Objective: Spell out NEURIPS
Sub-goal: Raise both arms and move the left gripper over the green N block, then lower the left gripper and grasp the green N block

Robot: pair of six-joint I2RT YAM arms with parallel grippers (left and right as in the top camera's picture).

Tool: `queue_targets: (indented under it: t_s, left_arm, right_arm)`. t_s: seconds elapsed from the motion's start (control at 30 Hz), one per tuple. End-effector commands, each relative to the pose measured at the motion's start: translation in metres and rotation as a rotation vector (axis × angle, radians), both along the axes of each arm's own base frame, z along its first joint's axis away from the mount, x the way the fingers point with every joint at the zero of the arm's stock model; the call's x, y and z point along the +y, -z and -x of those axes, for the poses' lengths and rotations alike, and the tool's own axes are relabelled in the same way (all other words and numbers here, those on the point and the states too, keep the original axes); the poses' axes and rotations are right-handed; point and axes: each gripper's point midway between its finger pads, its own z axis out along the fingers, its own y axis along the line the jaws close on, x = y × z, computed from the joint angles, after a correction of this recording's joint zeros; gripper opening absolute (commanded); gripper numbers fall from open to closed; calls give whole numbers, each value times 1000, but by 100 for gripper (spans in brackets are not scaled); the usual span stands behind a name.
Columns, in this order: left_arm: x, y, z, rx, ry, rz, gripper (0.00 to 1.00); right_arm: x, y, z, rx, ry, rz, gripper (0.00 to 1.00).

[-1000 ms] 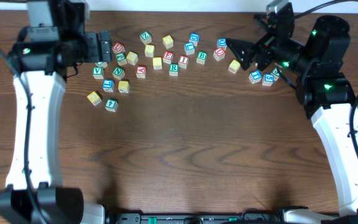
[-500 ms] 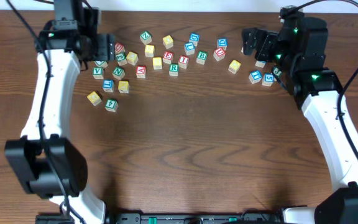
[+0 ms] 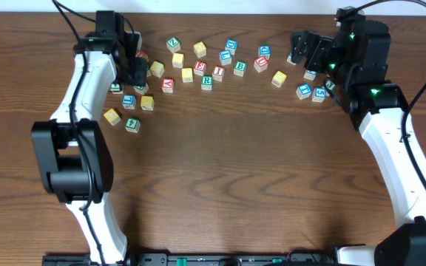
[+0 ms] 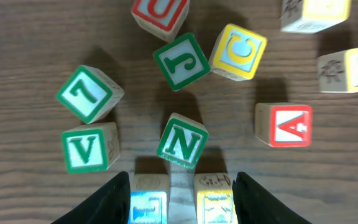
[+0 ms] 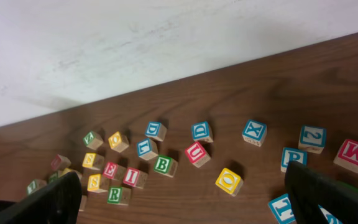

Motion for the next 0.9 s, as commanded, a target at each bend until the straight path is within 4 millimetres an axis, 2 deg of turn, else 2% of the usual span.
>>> queue_targets:
  t_s: [0.0,0.3,0.6,0.87]
  left_arm:
    - [3,16,-5,14,-11,-7,52]
    - [3,40,-6,48,-11,-7,51]
    - [3,44,-11,35,-11,-7,50]
    - [3,71,-8,82,-10,-7,50]
  right_arm:
    - [1,-9,-1,-13,15,-19,99]
    - [1,-8,-1,-12,15,-19,99]
    - [1,-8,-1,-12,15,-19,99]
    - [1,-8,-1,-12,15,-19,99]
